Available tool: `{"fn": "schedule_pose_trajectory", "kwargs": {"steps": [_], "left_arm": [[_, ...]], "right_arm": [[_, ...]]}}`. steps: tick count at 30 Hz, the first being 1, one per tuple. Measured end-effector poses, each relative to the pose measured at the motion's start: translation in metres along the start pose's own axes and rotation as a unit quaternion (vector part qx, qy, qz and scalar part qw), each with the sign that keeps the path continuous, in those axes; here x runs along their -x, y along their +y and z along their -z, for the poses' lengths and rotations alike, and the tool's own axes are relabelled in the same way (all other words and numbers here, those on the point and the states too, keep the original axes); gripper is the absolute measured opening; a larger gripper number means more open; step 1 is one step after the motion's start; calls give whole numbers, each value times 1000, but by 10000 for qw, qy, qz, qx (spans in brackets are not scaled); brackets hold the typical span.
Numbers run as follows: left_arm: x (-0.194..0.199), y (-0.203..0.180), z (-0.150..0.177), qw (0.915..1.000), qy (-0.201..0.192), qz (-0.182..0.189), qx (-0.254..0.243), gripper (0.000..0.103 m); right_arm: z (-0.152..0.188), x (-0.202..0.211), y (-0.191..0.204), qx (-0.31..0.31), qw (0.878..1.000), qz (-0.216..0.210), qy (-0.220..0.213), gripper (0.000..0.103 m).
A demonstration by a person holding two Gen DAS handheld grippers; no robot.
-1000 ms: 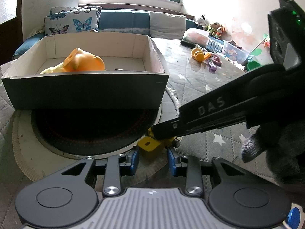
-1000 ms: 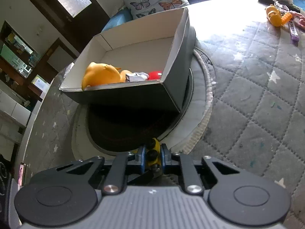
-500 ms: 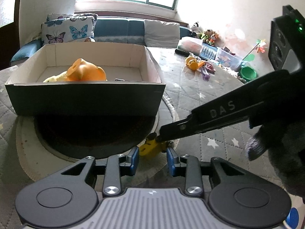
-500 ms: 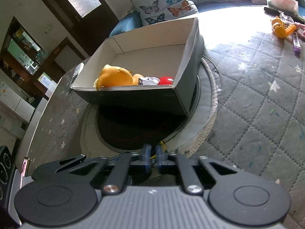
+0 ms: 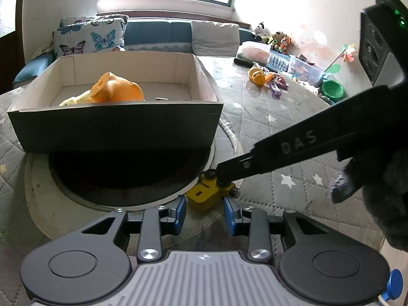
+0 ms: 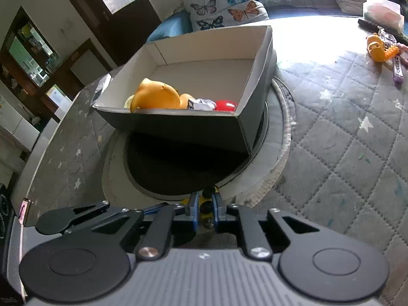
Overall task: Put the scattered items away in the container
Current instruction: 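Close the right gripper on the yellow toy car, then lift the yellow toy car with the right gripper over the box rim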
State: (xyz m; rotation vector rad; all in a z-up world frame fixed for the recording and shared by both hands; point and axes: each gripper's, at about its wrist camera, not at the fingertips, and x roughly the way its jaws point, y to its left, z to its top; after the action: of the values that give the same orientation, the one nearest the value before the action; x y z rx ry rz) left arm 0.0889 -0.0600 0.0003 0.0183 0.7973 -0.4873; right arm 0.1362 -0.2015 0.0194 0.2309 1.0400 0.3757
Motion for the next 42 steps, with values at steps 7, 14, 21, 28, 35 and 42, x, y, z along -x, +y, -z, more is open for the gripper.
{"fn": "schedule_pose_trajectory", "kwargs": {"steps": [7,14,21,28,35,42], "left_arm": [[-4,0,0,10000,27,13,-1,35],[-6,1,0,10000,35,17,-8,35],[-6,2,1,10000,27,-8,-39,35],[-1,2,-1,9999,-69,71,-60,35],[11,1,-7,9995,-274,131,-124,34],[23,-2,-19,9985,-486,95,-223,33]], "right_arm": [[2,-18,-9,-286,9993,-172,165,24],[2,-10,-15,-366,9989,-290,83,12],[2,-6,-8,-235,9993,-301,62,12],[0,3,-1,-29,9996,-283,0,12],[-3,17,2,56,9994,-310,-162,12],[-12,30,8,162,9986,-317,-379,12]]}}
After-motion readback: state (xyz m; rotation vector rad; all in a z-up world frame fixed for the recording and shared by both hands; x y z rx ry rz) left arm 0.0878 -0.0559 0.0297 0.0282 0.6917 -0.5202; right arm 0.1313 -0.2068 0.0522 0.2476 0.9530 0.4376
